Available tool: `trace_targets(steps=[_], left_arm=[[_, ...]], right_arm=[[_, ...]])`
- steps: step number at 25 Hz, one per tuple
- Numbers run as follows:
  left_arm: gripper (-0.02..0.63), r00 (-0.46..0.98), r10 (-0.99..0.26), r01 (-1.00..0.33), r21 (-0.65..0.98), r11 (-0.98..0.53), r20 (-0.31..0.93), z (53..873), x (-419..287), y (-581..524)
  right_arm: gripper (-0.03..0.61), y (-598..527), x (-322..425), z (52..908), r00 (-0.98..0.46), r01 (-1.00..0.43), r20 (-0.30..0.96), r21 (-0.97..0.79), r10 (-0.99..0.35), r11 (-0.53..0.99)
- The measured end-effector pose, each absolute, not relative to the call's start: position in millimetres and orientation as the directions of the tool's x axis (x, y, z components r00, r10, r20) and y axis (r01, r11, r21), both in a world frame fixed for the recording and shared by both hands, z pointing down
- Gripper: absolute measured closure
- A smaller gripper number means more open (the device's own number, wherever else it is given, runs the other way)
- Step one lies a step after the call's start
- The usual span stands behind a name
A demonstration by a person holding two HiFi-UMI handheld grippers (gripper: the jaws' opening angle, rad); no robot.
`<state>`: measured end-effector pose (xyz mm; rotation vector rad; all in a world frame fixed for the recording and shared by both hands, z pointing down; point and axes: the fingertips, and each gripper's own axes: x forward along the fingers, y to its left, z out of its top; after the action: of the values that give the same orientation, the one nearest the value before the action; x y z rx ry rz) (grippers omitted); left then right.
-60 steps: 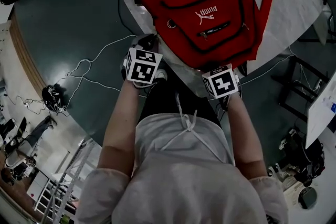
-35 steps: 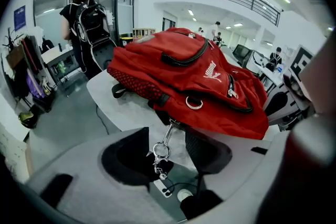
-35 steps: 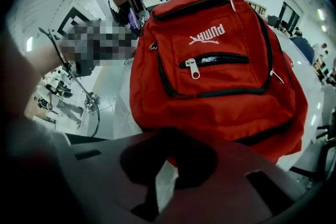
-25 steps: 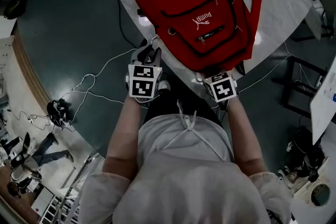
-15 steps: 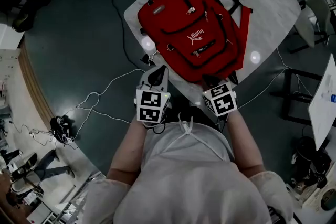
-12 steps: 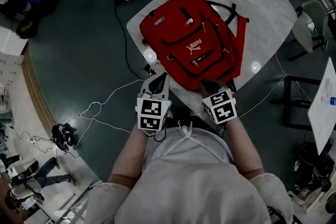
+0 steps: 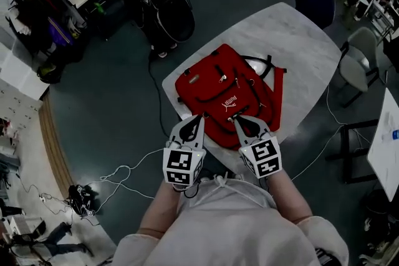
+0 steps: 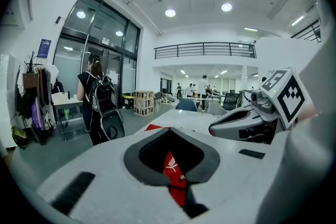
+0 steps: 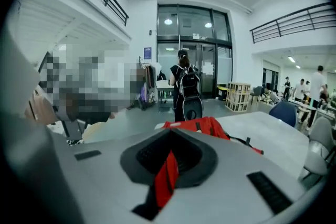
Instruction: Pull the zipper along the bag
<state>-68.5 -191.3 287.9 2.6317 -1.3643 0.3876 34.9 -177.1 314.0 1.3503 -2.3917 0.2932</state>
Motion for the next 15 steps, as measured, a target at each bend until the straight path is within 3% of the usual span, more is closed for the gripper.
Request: trace_targets(steps=[5, 15], left_arm=[[0.594, 0.544, -0.808, -0.831, 0.015, -0.556, 0.225, 265.9, -67.0, -199.9], [0.594, 0.548, -0.81, -0.831, 0.031, -0.555, 0.209, 260.0, -59.7, -199.0]], right_arm=[[0.552, -193.3, 53.6, 285.6, -0.384, -0.908, 0.317, 0.04, -0.867, 0.417], [0.554, -191.3, 62.5, 281.8, -0.381, -0.915, 0.301, 0.011, -0.874, 0.403]])
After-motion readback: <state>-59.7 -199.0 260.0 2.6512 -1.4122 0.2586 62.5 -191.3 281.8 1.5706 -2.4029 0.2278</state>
